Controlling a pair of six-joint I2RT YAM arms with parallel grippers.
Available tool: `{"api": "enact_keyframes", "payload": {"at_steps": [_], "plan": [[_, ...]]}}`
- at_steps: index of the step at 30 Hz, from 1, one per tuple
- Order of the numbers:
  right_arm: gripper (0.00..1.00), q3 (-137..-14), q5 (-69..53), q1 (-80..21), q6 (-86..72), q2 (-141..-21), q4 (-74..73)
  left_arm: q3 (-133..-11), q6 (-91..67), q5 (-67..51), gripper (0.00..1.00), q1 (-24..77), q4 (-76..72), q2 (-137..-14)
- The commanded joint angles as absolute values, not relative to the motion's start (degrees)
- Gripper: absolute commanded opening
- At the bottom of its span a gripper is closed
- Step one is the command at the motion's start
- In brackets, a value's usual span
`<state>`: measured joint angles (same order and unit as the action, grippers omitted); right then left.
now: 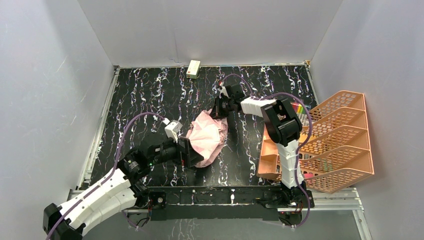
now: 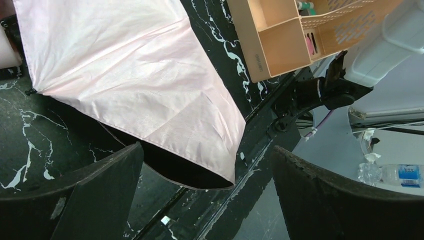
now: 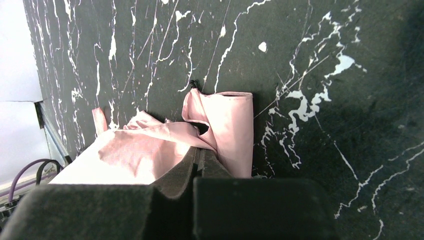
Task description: Put away the umbrella
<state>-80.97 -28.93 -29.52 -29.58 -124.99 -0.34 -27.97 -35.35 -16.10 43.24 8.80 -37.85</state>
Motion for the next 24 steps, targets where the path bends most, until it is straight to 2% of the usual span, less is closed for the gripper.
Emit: {"api": "enact_keyframes", "payload": {"at_steps": [1,13,24], "plan": [[0.00,-81.68,-17.69,-28.37,-24.92,-131.38,-6.80,-26.90,-33.80,-14.12,0.98,44.94,3.93,-40.27],[0.00,-93.70,-16.24,-23.74,-23.27,-137.80,-9.40,-26.77,-31.63,-12.65,0.98,45.43,-6.29,-50.19],[0.00,-100.00,-23.99,-21.28,-18.52,-141.57,-12.31,-34.28,-14.06,-3.97,0.98,45.44,-6.91,-61.58]]}}
